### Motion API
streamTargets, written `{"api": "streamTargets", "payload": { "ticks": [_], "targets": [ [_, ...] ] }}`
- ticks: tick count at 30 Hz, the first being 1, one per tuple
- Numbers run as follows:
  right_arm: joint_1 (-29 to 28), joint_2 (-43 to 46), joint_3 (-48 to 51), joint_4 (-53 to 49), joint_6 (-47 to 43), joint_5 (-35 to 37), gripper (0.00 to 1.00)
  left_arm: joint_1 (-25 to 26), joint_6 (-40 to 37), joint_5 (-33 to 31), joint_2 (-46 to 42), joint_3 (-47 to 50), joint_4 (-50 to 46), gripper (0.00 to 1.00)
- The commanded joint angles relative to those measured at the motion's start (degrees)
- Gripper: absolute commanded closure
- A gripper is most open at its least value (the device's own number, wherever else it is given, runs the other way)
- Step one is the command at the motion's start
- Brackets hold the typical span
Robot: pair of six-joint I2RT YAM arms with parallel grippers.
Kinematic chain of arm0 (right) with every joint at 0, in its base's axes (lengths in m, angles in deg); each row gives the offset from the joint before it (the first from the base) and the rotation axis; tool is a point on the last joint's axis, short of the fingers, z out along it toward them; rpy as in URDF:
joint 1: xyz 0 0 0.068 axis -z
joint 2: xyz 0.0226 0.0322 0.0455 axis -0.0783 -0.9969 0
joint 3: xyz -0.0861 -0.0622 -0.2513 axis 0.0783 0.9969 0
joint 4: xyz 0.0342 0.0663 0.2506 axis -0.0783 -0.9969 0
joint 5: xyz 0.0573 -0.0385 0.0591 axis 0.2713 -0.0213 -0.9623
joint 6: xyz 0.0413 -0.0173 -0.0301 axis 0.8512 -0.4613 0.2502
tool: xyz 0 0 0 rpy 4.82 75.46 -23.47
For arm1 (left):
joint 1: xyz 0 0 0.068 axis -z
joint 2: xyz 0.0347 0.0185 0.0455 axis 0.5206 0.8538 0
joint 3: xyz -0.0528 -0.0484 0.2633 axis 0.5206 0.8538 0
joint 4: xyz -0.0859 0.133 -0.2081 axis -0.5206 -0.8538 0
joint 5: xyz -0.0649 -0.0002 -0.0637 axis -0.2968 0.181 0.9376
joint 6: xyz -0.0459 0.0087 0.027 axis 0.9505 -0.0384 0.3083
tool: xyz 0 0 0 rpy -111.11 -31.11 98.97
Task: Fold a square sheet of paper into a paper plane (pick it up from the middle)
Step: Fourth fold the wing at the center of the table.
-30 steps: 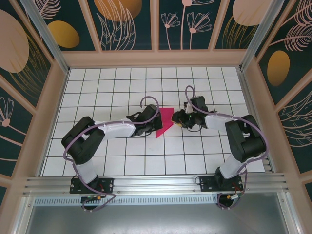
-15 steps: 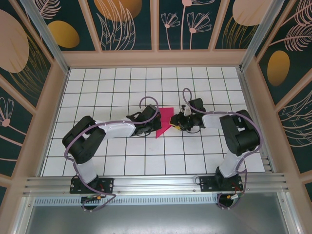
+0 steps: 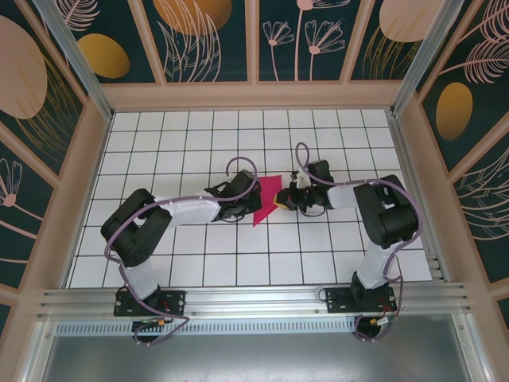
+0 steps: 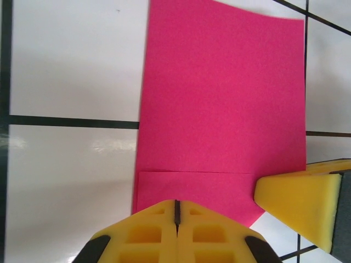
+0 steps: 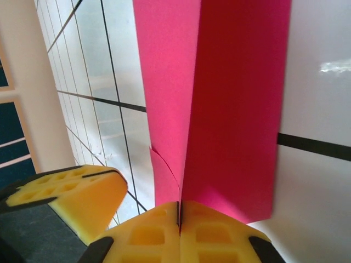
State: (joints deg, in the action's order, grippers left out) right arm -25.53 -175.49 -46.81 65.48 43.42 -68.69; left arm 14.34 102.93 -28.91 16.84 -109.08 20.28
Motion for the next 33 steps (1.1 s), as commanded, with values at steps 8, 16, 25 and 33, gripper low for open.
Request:
{"api": "streamTargets", "payload": {
  "ticks": [8,16,25,33],
  "targets": [
    [-0.35,6.36,-4.86,-9.42,4.03,8.16,1.0,-1.02,-9.1,-3.42,-10.43,3.69,-1.12,0.58],
    [-3.05,7.34,-8.91,-15.37,15.01,15.49,1.0,-1.01,-24.5,-0.35,-14.84,10.16,11.19,0.36],
    [-4.19,6.73,-9.94,-15.78,22.26,16.36,1.0,-1.06,-40.31,5.02,-11.12,16.27,30.56,0.32],
    [-3.66,5.08,-11.26,-15.14,24.9,14.17,1.0,-0.83,-46.65,6.77,-5.12,16.51,37.81,0.38]
  ]
}}
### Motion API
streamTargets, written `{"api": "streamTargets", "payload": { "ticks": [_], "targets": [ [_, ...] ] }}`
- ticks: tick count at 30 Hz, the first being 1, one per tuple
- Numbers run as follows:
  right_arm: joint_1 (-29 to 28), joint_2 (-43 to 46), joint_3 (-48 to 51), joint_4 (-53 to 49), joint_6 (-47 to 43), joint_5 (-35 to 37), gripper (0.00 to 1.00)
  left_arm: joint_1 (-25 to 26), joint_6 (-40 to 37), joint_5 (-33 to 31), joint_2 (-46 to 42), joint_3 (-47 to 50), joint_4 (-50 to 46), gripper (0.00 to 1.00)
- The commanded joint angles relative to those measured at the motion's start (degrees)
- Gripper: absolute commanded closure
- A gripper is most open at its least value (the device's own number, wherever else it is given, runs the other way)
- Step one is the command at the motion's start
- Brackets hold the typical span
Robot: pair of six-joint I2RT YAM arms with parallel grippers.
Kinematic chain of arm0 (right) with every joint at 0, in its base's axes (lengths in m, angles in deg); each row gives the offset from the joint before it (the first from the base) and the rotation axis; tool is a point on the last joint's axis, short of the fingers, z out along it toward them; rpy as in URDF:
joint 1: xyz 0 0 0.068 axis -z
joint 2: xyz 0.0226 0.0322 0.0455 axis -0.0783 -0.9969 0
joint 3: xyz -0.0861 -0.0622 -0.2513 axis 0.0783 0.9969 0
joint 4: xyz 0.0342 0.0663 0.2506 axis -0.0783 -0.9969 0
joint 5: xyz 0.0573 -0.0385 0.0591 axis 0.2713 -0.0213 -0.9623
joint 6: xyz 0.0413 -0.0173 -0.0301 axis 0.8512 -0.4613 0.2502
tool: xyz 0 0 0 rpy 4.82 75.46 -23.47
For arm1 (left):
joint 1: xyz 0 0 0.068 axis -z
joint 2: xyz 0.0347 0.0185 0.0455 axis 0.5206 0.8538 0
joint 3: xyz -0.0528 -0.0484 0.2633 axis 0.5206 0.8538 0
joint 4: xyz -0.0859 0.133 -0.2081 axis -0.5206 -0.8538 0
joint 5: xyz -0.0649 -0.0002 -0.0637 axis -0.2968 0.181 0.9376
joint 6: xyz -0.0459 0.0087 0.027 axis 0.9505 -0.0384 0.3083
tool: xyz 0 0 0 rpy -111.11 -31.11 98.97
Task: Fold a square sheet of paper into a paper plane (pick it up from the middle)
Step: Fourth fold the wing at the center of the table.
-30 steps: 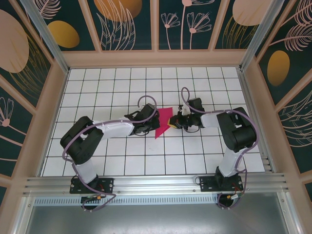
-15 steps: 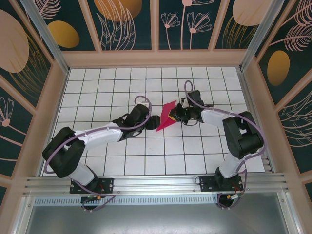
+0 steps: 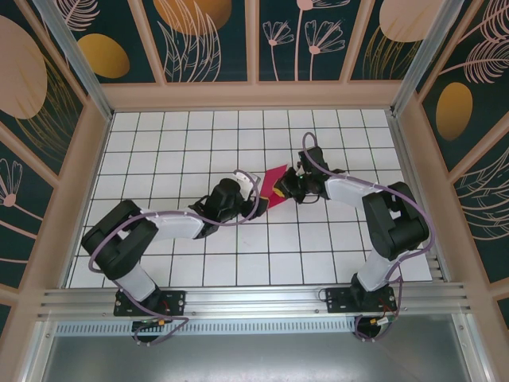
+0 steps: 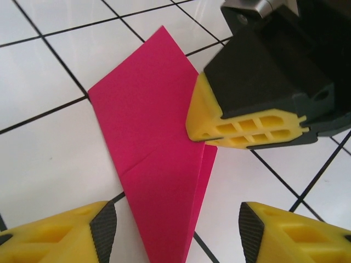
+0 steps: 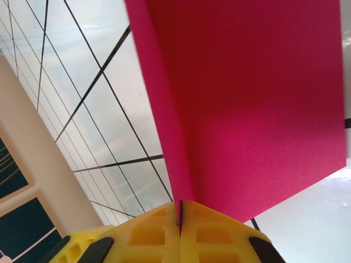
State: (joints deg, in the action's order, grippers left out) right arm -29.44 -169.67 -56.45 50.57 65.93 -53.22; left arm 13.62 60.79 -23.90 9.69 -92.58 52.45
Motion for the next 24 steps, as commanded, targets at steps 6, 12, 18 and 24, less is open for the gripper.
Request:
{"api": "streamTargets", "payload": {
  "ticks": [6,12,18,24],
  "targets": [
    [0.86,-1.88,-2.22,0.05,2.62,-2.6,1.0,0.08,-7.89,0.13,6.17,-0.18,8.11,0.43],
    [1.57,-3.4,-2.33,0.49,2.89,-3.78,1.0,0.36,-10.67,2.71,10.33,-2.33,9.27,0.47],
    [2.1,-3.68,-2.65,0.15,2.79,-4.29,1.0,0.64,-13.19,-0.28,12.57,-3.87,9.36,0.53],
    [2.11,-3.63,-2.63,-0.11,2.32,-5.0,1.0,0.71,-11.87,1.26,12.73,-4.2,9.27,0.74]
  ]
}}
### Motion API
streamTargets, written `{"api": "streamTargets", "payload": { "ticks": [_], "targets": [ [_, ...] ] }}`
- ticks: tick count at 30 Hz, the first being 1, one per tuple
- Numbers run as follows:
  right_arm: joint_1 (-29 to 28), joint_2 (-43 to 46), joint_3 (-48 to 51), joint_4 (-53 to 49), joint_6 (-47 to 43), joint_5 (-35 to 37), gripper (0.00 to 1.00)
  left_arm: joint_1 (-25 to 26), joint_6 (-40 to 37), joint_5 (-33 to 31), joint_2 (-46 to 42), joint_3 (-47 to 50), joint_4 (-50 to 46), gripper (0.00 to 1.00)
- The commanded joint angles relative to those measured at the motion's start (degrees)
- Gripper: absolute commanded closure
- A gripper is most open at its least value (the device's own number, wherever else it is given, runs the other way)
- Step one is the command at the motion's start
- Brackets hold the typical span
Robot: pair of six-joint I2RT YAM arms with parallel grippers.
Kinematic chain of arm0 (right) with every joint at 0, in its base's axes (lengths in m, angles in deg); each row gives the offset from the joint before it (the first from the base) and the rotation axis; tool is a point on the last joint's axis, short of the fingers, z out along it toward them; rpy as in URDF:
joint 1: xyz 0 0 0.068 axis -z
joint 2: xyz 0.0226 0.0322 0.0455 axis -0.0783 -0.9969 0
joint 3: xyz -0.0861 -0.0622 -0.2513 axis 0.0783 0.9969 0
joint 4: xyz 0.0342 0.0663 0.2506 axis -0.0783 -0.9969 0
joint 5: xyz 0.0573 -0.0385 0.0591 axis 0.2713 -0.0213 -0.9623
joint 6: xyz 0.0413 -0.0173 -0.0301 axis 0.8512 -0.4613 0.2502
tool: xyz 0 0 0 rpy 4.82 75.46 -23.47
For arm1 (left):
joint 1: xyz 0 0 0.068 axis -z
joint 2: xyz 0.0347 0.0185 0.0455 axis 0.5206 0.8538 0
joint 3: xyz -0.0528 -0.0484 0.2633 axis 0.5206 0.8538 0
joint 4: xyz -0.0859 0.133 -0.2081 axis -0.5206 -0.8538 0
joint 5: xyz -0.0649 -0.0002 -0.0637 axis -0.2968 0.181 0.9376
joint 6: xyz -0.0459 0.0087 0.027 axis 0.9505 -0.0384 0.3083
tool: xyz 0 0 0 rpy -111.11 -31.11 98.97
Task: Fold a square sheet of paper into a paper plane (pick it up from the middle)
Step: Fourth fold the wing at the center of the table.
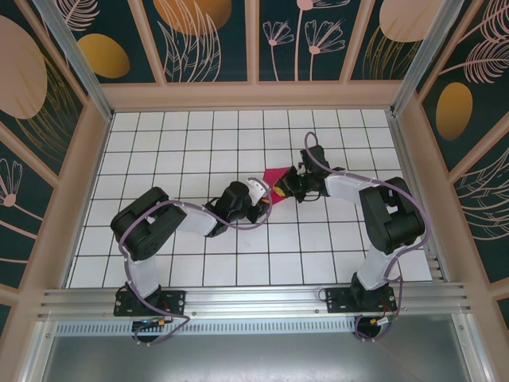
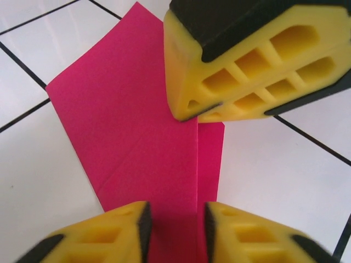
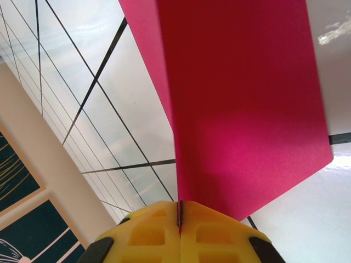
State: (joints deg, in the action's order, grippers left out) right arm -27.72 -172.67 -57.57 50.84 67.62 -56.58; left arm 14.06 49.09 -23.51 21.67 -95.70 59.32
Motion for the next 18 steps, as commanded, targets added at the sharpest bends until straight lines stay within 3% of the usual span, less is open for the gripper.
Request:
{"api": "streamTargets", "payload": {
  "ticks": [1,5,10,18],
  "targets": [
    [0.6,-0.63,-1.55,-0.48,0.35,-1.64,0.99,0.27,0.09,1.04,0.67,-0.89,2.57,0.78],
    [1.37,0.16,-1.37,-0.35,-4.02,-2.1,0.84,0.26,1.24,2.24,0.7,-0.5,2.33,0.88],
    [3.84,2.79,0.38,1.19,-14.41,-2.69,0.61,0.27,4.95,4.2,-0.13,0.48,2.7,0.92],
    [6.61,8.68,6.86,5.5,-25.86,-5.15,0.54,0.19,17.2,7.12,-0.83,1.54,4.03,0.97]
  ]
}}
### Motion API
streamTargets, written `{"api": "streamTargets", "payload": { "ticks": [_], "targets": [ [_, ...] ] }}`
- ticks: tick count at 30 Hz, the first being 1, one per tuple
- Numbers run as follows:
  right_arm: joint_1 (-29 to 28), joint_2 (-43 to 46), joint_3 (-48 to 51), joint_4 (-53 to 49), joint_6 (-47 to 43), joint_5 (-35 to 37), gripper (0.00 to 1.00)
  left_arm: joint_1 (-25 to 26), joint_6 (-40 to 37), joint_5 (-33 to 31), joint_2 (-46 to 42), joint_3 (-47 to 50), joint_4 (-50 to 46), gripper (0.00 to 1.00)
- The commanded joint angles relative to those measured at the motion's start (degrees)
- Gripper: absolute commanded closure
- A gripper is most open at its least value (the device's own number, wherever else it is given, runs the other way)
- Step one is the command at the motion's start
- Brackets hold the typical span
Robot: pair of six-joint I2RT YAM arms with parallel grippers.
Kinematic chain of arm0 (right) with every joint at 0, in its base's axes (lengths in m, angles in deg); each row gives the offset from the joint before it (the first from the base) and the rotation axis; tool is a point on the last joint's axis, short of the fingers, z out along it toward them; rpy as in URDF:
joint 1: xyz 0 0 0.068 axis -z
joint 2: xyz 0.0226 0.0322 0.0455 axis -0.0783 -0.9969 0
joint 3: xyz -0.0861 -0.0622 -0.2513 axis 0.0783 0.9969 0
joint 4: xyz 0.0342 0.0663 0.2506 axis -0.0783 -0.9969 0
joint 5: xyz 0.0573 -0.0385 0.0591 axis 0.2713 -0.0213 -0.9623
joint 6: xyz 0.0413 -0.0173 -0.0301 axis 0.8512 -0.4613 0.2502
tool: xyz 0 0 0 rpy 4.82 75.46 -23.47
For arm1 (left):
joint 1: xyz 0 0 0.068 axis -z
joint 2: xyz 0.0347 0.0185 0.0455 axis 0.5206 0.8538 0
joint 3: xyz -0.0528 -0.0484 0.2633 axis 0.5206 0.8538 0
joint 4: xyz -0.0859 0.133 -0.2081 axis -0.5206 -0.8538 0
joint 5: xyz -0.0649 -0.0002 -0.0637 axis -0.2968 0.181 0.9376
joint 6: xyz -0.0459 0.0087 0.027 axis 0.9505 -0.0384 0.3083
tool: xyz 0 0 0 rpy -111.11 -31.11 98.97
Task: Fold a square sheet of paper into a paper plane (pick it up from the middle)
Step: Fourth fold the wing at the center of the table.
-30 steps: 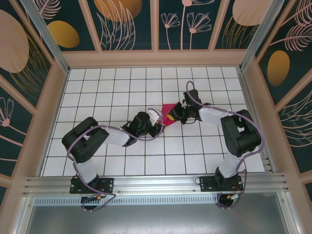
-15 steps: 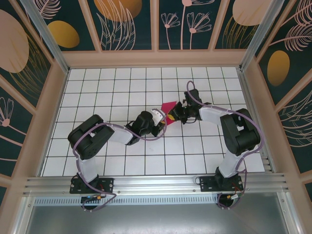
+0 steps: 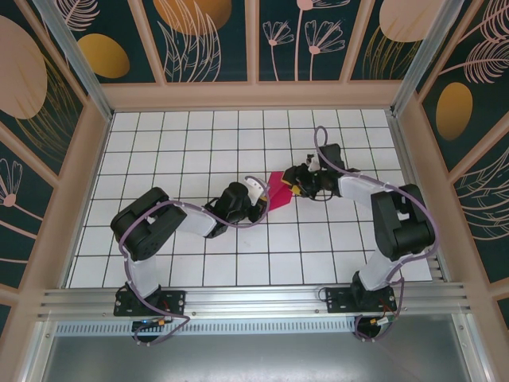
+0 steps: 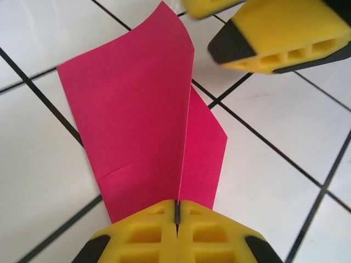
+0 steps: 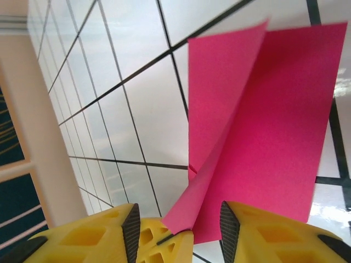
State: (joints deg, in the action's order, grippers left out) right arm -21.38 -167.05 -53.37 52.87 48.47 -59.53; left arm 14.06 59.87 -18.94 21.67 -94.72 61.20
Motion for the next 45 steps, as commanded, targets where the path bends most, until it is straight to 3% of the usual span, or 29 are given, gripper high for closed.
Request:
{"api": "streamTargets", "payload": {
  "ticks": [1,14,30,45],
  "targets": [
    [0.27,3.42,3.7,4.29,-7.22,-2.48,0.54,0.18,8.57,3.29,-0.83,0.7,2.72,0.97],
    [-0.65,1.26,8.78,9.28,-9.67,-4.29,0.56,0.05,32.75,3.95,-0.59,4.16,11.67,0.99],
    [-3.96,-6.61,3.17,10.49,-9.71,-5.59,0.57,-0.08,39.16,2.32,-0.34,4.68,9.22,0.99],
    [-4.15,-10.19,2.37,9.33,-8.47,-1.72,0.56,-1.31,42.48,5.81,1.87,2.54,5.51,0.94]
  ]
}}
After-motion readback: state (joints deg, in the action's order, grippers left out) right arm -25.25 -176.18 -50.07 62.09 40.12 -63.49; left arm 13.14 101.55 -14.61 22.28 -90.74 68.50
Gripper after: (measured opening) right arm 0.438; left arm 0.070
